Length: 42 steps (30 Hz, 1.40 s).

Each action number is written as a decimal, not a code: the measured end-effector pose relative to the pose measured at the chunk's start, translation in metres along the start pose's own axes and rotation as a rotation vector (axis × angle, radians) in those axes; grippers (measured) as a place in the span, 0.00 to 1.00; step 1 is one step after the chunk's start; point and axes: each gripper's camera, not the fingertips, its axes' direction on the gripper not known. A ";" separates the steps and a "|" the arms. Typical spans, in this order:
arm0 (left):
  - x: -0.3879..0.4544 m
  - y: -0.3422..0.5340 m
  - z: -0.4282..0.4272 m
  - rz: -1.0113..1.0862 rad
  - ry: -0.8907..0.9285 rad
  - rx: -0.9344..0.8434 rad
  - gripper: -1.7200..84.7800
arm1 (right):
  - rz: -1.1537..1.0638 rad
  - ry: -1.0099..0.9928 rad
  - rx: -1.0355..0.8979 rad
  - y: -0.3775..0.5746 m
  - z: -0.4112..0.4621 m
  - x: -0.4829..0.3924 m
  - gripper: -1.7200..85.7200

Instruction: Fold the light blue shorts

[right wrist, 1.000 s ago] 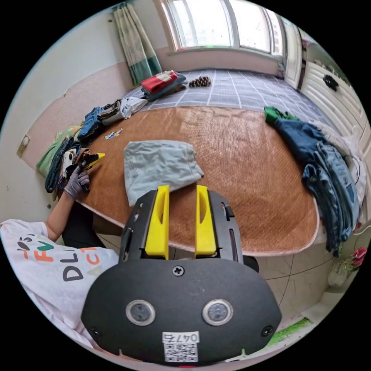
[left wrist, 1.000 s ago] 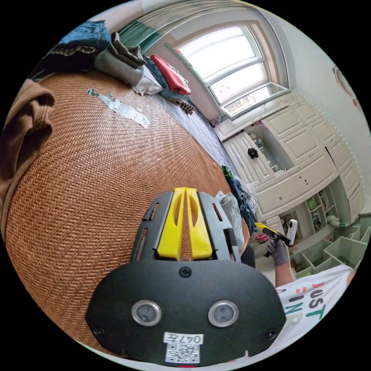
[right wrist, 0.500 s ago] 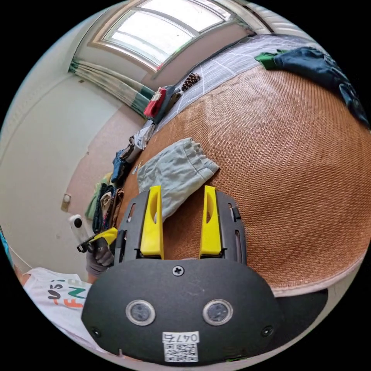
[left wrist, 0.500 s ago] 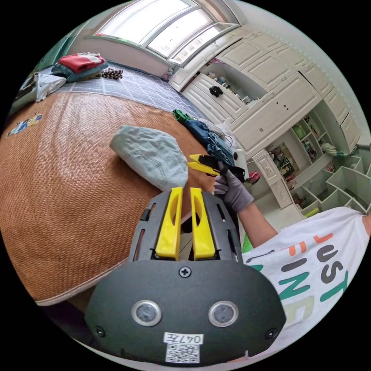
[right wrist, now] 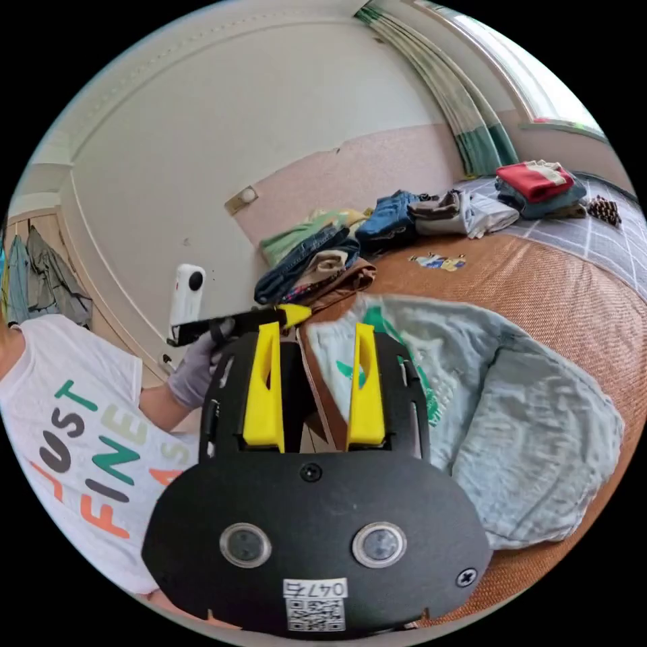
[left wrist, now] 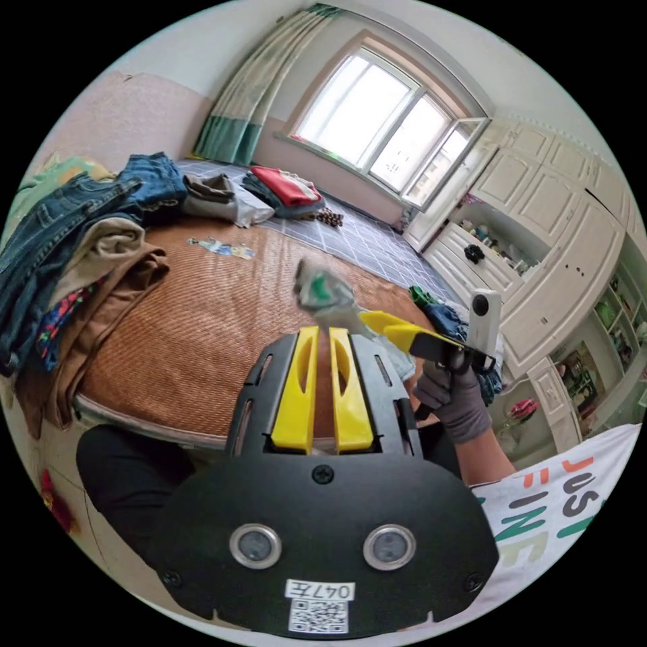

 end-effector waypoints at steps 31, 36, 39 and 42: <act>-0.170 -0.056 0.069 0.016 -0.032 -0.367 0.01 | 0.323 0.544 0.336 0.131 -0.053 -0.104 0.02; -0.185 -0.065 0.042 0.006 -0.035 -0.320 0.01 | 0.578 0.539 0.461 0.222 -0.079 -0.074 0.07; -0.190 -0.072 0.043 0.025 -0.029 -0.325 0.01 | 0.811 0.475 0.504 0.295 -0.090 -0.050 0.09; -0.191 -0.086 0.061 0.055 -0.035 -0.362 0.01 | 0.928 0.349 0.574 0.334 -0.081 -0.034 0.09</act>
